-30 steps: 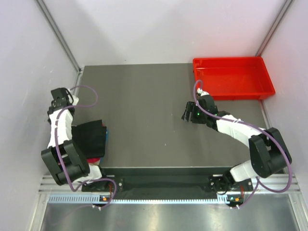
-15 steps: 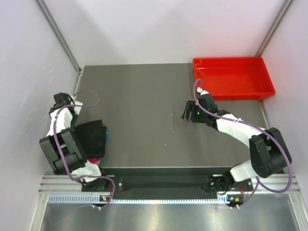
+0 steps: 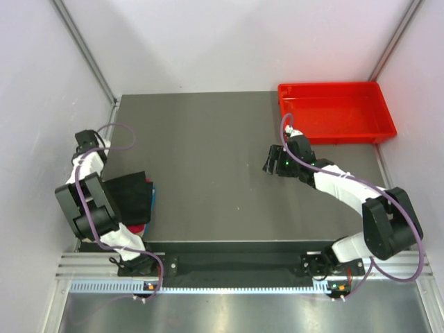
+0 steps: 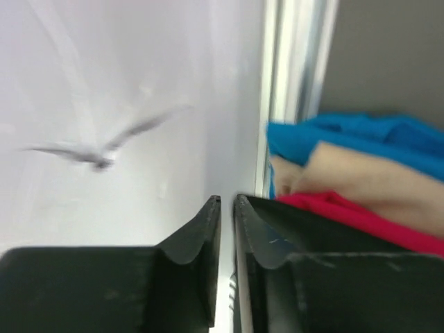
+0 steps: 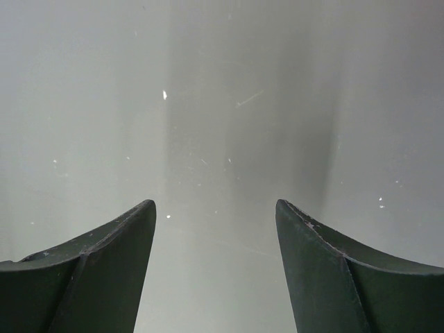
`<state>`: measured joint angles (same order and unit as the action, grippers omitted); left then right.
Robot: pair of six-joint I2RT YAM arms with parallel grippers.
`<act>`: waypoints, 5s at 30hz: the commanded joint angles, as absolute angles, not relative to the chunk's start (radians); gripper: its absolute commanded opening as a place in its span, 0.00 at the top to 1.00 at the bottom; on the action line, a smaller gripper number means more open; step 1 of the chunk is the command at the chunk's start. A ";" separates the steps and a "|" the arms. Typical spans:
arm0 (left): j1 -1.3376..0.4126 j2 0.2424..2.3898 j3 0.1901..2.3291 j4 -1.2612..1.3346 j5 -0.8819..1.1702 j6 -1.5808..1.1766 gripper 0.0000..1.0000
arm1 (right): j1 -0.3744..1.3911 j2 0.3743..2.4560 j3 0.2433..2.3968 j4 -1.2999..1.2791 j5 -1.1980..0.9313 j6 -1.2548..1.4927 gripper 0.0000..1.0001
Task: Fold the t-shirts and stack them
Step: Neatly place the folded tshirt to the corner
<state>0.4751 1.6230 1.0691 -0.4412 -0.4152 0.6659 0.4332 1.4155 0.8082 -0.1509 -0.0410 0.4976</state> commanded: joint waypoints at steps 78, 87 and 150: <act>0.523 1.120 1.065 -0.808 0.152 0.541 0.11 | 0.570 1.345 0.854 -0.008 -0.233 0.404 0.33; 0.811 1.126 0.963 -0.873 0.161 0.614 0.39 | 0.788 1.839 1.371 0.213 -0.532 0.443 0.32; 1.141 1.364 1.169 -0.934 0.649 0.733 0.25 | 0.982 2.234 1.461 0.603 -0.541 0.891 0.37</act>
<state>1.1732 1.3376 1.1629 -1.0466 0.5613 0.8471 0.9424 2.3737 1.5558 0.4526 -0.5678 0.8925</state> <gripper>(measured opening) 0.753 0.621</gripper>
